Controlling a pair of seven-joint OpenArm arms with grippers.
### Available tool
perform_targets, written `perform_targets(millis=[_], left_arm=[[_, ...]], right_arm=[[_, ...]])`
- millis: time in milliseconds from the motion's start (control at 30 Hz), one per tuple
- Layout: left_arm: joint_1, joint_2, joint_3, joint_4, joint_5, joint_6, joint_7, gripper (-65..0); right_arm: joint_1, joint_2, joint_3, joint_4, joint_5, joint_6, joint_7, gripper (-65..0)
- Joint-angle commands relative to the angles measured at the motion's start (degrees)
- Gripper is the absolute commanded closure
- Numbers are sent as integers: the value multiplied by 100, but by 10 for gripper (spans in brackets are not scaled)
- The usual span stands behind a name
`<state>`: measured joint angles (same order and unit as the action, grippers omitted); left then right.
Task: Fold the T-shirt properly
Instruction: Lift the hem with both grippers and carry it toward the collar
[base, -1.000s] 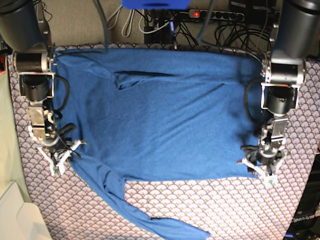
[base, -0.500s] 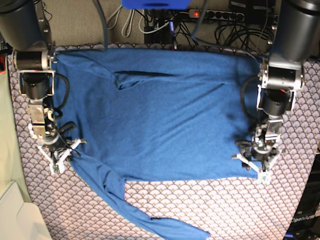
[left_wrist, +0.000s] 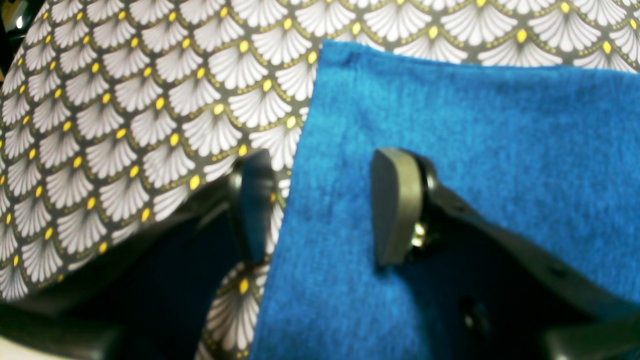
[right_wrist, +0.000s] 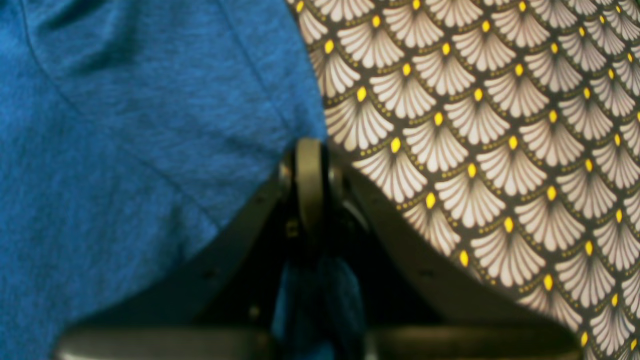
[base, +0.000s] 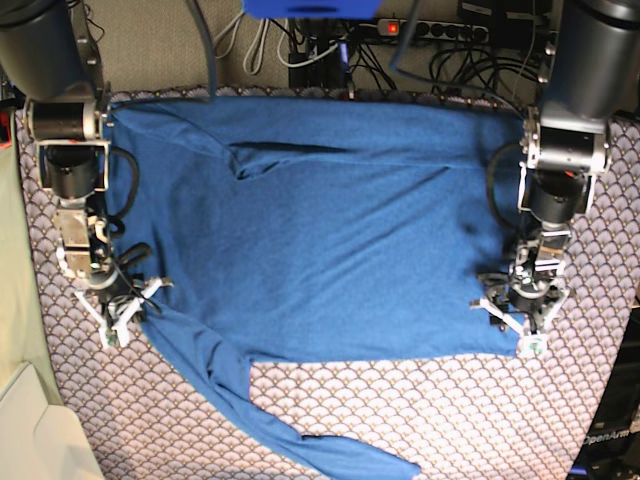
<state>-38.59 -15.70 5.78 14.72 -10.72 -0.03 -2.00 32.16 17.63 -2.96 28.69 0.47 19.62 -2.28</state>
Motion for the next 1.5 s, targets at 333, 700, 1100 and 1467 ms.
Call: perform_targets(millis=[333, 700, 1100, 1467], left_arm=[[-84, -25, -20, 71, 4, 34, -95, -313], [162, -25, -336, 71, -5, 25, -103, -310], [162, -16, -653, 80, 13, 16, -86, -8], [153, -52, -679, 546, 13, 16, 81, -4]], right_arm=[[102, 53, 10, 63, -16, -14, -57, 0], [102, 53, 10, 63, -16, -14, -66, 0], [102, 61, 10, 46, -16, -23, -66, 0], [102, 88, 37, 265, 10, -23, -66, 0]])
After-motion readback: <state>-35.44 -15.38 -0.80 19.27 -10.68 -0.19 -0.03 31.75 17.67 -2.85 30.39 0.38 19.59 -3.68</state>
